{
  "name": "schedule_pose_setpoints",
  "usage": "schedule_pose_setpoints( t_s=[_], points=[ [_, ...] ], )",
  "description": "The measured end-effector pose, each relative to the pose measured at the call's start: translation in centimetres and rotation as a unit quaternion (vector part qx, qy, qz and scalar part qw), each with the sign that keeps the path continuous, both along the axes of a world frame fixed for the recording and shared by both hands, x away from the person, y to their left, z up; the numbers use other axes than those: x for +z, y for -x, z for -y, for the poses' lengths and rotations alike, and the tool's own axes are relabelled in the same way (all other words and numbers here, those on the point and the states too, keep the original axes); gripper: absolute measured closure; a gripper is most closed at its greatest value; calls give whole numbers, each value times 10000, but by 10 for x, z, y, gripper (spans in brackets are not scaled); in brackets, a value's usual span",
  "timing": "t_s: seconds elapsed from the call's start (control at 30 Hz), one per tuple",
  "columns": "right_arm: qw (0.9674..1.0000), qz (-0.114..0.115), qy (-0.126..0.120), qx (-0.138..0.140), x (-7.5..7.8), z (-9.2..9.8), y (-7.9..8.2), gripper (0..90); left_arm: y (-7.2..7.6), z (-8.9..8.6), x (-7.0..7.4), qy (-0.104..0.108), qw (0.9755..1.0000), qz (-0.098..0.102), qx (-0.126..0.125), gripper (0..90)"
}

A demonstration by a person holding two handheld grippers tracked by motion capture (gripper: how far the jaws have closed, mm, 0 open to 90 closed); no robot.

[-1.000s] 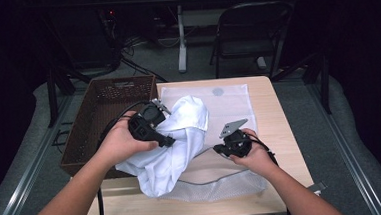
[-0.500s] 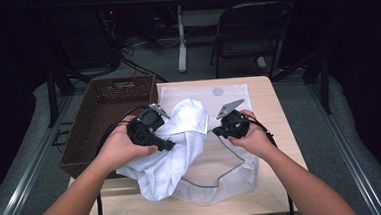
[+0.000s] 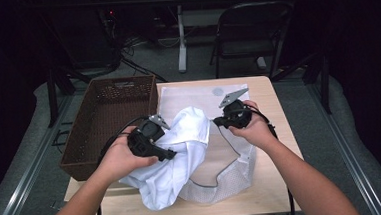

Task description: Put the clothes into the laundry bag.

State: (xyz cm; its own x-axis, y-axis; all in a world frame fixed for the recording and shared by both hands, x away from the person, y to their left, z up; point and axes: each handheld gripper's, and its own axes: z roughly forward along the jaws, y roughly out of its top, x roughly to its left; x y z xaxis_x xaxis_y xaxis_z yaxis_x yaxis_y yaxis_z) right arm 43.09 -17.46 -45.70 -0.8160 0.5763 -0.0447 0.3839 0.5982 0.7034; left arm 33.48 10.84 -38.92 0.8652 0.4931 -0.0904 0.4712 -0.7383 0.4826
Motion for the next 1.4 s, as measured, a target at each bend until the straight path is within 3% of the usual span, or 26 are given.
schedule_pose_setpoints(
  t_s=[0.37,0.5,0.7,0.8,1.1,1.4],
  points=[
    [9999,-25,-1,-124,1,-2,-12,888,3,1,-20,127,9999,-65,-50,627],
    [9999,-15,-20,-121,-1,-2,-13,888,4,3,-26,27,9999,-70,-78,628],
    [10000,-7,7,-89,-2,-4,-15,888,5,9,-37,102,9998,-143,-117,628],
    [9999,-11,-8,-119,-3,-5,-14,888,5,14,-45,45,9997,-156,-180,627],
    [10000,52,-28,-75,-1,-5,-12,888,5,25,-63,252,9989,-283,-268,628],
    [9999,128,-87,-5,3,-10,-6,887,4,42,-77,256,9984,-361,-361,627]
  ],
)
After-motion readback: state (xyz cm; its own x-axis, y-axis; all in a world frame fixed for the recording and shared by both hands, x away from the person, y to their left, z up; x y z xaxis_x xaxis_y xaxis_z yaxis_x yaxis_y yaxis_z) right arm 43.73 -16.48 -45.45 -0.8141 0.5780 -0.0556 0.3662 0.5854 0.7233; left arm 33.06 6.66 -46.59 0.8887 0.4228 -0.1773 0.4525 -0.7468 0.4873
